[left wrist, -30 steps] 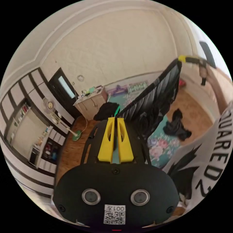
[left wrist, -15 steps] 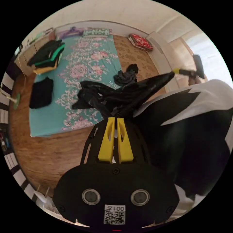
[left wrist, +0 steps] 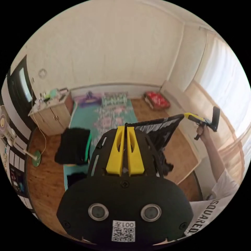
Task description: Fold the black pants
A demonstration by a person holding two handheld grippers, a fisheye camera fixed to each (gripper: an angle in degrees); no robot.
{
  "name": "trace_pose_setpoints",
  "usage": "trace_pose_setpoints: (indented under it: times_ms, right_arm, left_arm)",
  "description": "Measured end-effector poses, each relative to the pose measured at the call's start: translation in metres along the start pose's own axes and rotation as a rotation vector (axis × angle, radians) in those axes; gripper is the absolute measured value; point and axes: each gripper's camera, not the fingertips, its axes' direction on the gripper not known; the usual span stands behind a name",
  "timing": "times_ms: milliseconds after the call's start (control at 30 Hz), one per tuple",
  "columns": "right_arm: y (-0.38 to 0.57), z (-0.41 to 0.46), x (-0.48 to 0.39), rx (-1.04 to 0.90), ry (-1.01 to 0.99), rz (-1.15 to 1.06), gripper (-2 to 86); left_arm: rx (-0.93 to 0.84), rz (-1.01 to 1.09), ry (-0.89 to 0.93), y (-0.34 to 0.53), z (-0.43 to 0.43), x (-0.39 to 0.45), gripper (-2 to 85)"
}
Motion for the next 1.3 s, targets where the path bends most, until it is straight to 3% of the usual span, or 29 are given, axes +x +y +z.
trace_pose_setpoints:
  times_ms: [67,133,267,400,633,767,833,933,1133,1300]
  right_arm:
    - [-0.061,-0.039,-0.015,0.158,0.034,0.006,-0.2]
    - [-0.108,-0.092,-0.047,0.3,0.231,-0.012,-0.2]
    - [-0.124,-0.139,-0.082,0.362,0.129,-0.13,-0.1]
    - [-0.101,-0.106,-0.123,0.162,0.057,-0.276,0.3]
    - [0.0,0.098,-0.175,-0.253,-0.075,-0.342,7.0]
    - [0.05,0.183,-0.193,-0.353,-0.021,-0.346,11.7]
    - [0.068,0.212,-0.198,-0.394,-0.093,-0.326,12.8]
    - [0.093,0.242,-0.209,-0.494,-0.302,-0.319,13.4]
    - [0.155,0.304,-0.231,-0.706,-0.383,-0.316,7.6]
    - [0.164,0.318,-0.232,-0.646,-0.542,-0.163,6.5]
  left_arm:
    - [0.113,-0.017,-0.033,-0.037,-0.059,-0.006,-0.9]
    - [0.202,-0.003,-0.229,-0.057,-0.123,-0.011,-0.9]
    - [0.252,0.147,-0.074,-0.047,-0.172,-0.017,-0.9]
    - [0.149,0.332,-0.099,-0.008,-0.166,-0.01,-0.9]
    - [-0.136,0.37,0.154,0.076,-0.095,-0.029,-0.9]
    - [-0.241,0.382,0.233,0.122,-0.078,-0.036,-1.0]
    - [-0.314,0.343,0.241,0.146,-0.072,-0.047,-0.9]
    - [-0.339,0.253,0.308,0.17,-0.073,-0.068,-0.9]
    - [-0.311,0.148,0.371,0.206,-0.091,-0.104,-0.9]
    - [-0.279,0.087,0.387,0.222,-0.102,-0.129,-0.9]
